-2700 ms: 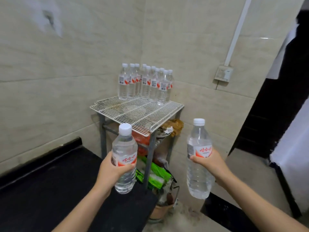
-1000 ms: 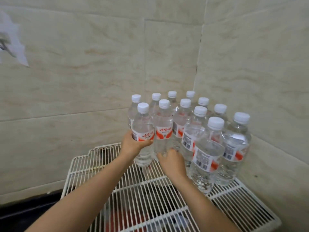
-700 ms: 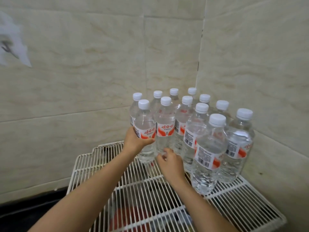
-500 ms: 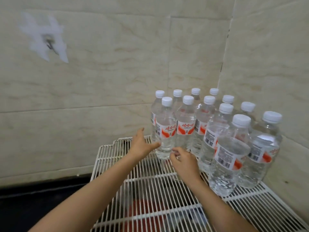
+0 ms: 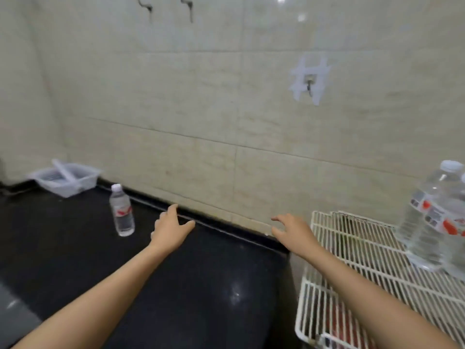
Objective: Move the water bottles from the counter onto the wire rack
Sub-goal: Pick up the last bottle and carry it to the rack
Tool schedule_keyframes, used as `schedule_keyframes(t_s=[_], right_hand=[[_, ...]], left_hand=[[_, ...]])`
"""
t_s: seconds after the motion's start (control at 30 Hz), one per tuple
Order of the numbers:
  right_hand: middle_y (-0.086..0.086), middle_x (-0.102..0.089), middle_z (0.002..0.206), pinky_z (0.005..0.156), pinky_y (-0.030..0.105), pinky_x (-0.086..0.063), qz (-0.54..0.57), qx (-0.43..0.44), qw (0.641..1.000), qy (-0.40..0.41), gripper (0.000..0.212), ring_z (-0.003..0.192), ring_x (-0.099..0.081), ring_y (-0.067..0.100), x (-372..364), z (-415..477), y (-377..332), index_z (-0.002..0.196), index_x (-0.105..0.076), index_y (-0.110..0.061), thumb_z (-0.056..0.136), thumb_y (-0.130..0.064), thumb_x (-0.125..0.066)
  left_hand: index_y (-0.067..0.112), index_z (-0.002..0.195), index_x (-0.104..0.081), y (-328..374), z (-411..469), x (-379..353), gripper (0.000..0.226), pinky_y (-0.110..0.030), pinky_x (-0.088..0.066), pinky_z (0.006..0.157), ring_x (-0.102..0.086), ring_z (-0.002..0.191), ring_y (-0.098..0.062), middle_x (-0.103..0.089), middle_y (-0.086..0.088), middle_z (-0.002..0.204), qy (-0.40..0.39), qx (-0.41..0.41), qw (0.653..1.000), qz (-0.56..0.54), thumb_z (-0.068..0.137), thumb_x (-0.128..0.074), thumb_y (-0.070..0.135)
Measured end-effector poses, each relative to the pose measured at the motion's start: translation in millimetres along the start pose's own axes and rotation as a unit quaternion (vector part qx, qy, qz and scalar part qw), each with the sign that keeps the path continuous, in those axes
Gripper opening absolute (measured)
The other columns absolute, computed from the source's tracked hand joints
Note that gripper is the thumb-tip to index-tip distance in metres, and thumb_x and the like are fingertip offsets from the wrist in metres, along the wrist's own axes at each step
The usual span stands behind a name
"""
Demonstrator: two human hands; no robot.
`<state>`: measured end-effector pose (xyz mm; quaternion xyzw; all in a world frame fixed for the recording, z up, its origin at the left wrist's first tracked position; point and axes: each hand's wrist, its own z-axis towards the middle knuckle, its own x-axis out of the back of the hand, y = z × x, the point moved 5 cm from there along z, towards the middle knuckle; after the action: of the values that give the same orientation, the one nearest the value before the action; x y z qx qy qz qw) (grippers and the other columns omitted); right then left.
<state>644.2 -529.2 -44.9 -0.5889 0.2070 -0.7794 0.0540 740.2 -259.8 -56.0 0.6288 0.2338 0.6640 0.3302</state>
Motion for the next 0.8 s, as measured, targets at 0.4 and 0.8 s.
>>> schedule_keyframes(t_s=[0.4, 0.8], right_hand=[[0.003, -0.055, 0.131, 0.099, 0.041, -0.036, -0.015, 0.177, 0.974, -0.143, 0.043, 0.123, -0.047, 0.024, -192, -37, -330, 0.126, -0.054, -0.025, 0.088, -0.043, -0.048], [0.003, -0.057, 0.13, 0.103, 0.04, -0.039, 0.041, 0.078, 0.962, -0.26, 0.042, 0.122, -0.05, 0.023, -293, -42, -391, 0.125, -0.054, -0.017, 0.087, -0.035, -0.054]], left_hand=[[0.009, 0.138, -0.031, -301, -136, 291, 0.06, -0.048, -0.034, 0.104, -0.035, 0.128, -0.041, -0.036, -0.022, 0.142, 0.193, 0.237, 0.951, 0.047, 0.087, -0.054, 0.03], [0.006, 0.133, -0.039, -424, -183, 324, 0.054, -0.044, -0.033, 0.105, -0.036, 0.128, -0.038, -0.039, -0.022, 0.139, 0.195, 0.327, 0.924, 0.011, 0.086, -0.054, 0.028]])
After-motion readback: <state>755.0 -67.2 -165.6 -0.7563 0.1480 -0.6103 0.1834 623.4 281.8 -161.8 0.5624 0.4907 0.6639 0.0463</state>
